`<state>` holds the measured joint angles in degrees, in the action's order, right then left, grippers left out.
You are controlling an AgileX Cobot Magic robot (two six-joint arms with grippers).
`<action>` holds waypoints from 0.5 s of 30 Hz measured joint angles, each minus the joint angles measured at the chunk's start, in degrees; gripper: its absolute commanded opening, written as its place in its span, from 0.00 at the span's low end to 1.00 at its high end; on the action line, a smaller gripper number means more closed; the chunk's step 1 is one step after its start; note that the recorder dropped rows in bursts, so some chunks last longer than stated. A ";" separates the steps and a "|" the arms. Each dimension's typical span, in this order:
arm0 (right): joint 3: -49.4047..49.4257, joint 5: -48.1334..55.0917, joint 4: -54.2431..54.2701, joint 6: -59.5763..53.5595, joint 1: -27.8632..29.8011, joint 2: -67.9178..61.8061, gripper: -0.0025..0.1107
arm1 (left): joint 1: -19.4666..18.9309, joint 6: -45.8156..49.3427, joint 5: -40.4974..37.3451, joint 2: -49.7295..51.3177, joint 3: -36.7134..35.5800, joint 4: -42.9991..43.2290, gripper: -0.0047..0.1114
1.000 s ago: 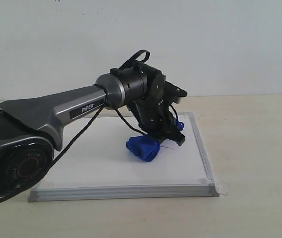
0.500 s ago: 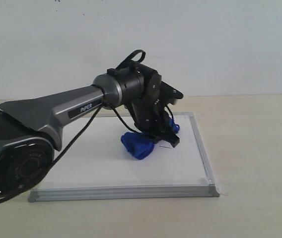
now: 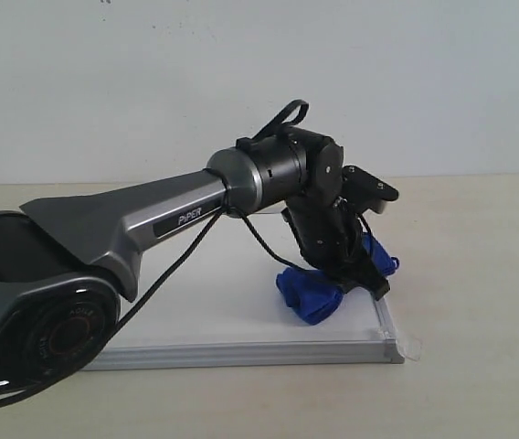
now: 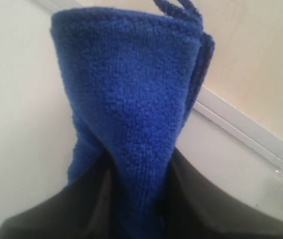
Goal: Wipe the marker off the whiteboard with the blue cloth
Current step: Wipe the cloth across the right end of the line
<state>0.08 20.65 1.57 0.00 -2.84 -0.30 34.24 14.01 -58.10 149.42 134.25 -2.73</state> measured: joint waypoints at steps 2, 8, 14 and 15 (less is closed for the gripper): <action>0.00 0.00 0.00 0.00 0.00 0.00 0.03 | -0.60 -3.45 0.29 0.00 0.00 2.73 0.07; 0.00 0.00 0.00 0.00 0.00 0.00 0.03 | -4.64 -13.18 0.32 0.12 0.00 11.27 0.07; 0.00 0.00 0.00 0.00 0.00 0.00 0.03 | -2.85 -2.80 -0.23 0.01 0.00 1.51 0.07; 0.00 0.00 0.00 0.00 0.00 0.00 0.03 | -0.55 -0.33 0.03 0.01 0.00 0.31 0.07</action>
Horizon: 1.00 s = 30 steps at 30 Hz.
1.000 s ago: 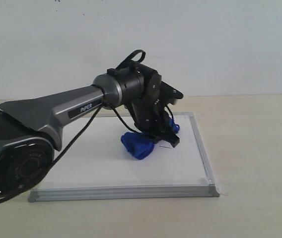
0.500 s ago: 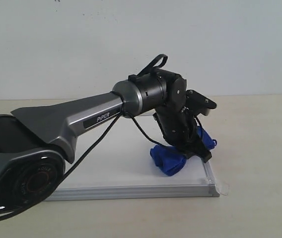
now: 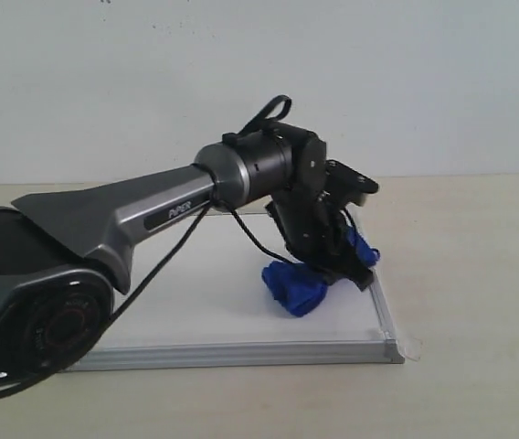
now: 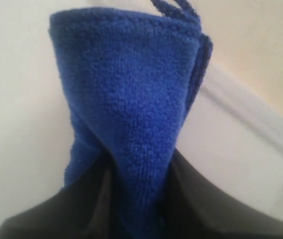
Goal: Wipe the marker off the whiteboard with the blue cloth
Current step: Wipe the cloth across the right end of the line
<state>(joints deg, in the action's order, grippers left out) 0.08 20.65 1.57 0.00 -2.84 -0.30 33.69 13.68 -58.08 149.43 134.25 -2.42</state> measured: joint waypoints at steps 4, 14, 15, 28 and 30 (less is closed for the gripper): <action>0.00 0.00 0.00 0.00 0.00 0.00 0.03 | 1.67 -2.65 1.16 0.00 0.11 3.18 0.07; 0.00 0.00 0.00 0.00 0.00 0.00 0.03 | -9.53 -17.47 -2.76 0.21 0.80 15.13 0.07; 0.00 0.00 0.00 0.00 0.00 0.00 0.03 | -9.43 -16.61 -2.76 0.21 0.89 14.28 0.07; 0.00 0.00 0.00 0.00 0.00 0.00 0.03 | -3.22 0.27 -2.52 0.01 1.02 0.65 0.07; 0.00 0.00 0.00 0.00 0.00 0.00 0.03 | -4.02 -2.16 -2.52 0.01 1.02 0.65 0.07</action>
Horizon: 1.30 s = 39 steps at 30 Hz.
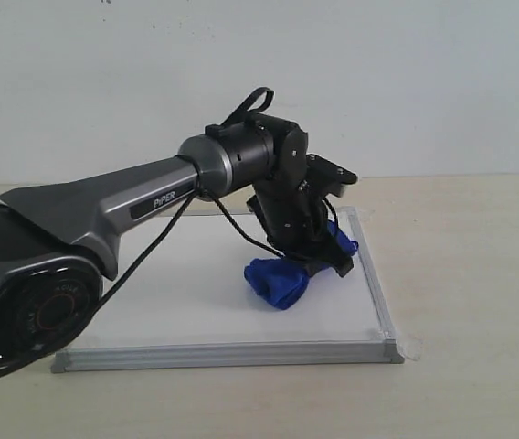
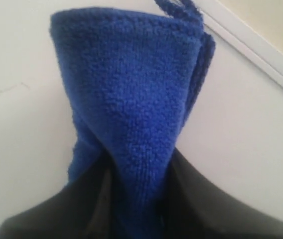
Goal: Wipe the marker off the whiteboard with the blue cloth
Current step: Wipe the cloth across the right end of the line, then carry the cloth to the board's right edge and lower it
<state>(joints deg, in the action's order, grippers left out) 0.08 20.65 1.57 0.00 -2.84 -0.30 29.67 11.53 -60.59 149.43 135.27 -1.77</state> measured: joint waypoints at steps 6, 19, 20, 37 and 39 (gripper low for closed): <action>0.00 0.00 0.00 0.00 0.00 0.00 0.03 | -5.98 -7.69 -3.27 0.00 0.35 2.93 0.07; 0.00 0.00 0.00 0.00 0.00 0.00 0.03 | -8.07 8.22 -8.17 0.41 0.25 -26.18 0.07; 0.00 0.00 0.00 0.00 0.00 0.00 0.03 | -7.12 8.75 -8.48 0.41 0.15 -27.13 0.07; 0.00 0.00 0.00 0.00 0.00 0.00 0.03 | -1.68 -0.19 5.00 -0.98 -0.10 -41.75 0.07; 0.00 0.00 0.00 0.00 0.00 0.00 0.03 | -1.57 -2.04 8.64 -0.98 -0.10 -43.17 0.07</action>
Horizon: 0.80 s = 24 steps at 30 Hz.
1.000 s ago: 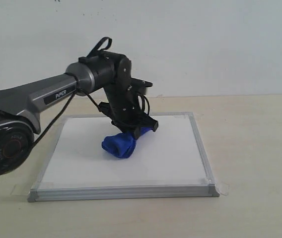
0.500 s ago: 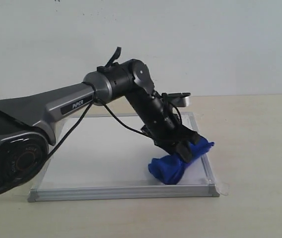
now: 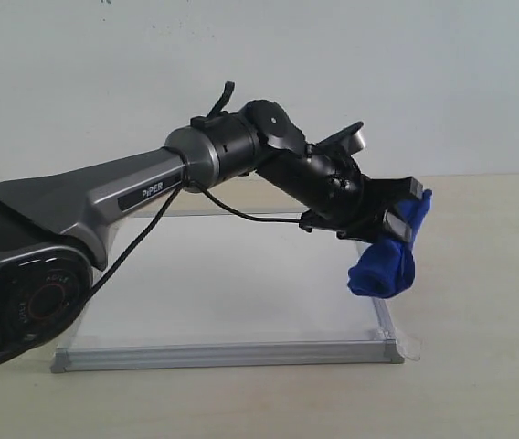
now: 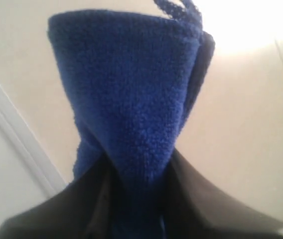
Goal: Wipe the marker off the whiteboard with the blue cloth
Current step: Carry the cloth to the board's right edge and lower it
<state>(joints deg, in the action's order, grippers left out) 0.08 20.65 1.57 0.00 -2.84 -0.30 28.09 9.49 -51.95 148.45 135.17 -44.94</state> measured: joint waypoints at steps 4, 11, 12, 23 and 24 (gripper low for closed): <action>0.00 0.00 0.00 0.00 0.00 0.00 0.03 | 0.47 -4.11 4.37 0.00 0.00 -0.99 0.07; 0.00 0.00 0.00 0.00 0.00 0.00 0.03 | 1.81 -11.91 9.19 0.00 -1.75 -1.60 0.07; 0.00 0.00 0.00 0.00 0.00 0.00 0.03 | 2.10 -13.04 10.23 0.00 -2.20 -1.60 0.07; 0.00 0.00 0.00 0.00 0.00 0.00 0.03 | 6.66 -22.18 22.18 0.00 -7.36 -1.73 0.07; 0.00 0.00 0.00 0.00 0.00 0.00 0.03 | 6.63 -22.62 22.49 0.00 -7.75 -1.73 0.07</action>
<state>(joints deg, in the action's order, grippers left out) 0.08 20.65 1.57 0.00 -2.84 -0.30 34.73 -13.14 -29.46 148.45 127.42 -46.67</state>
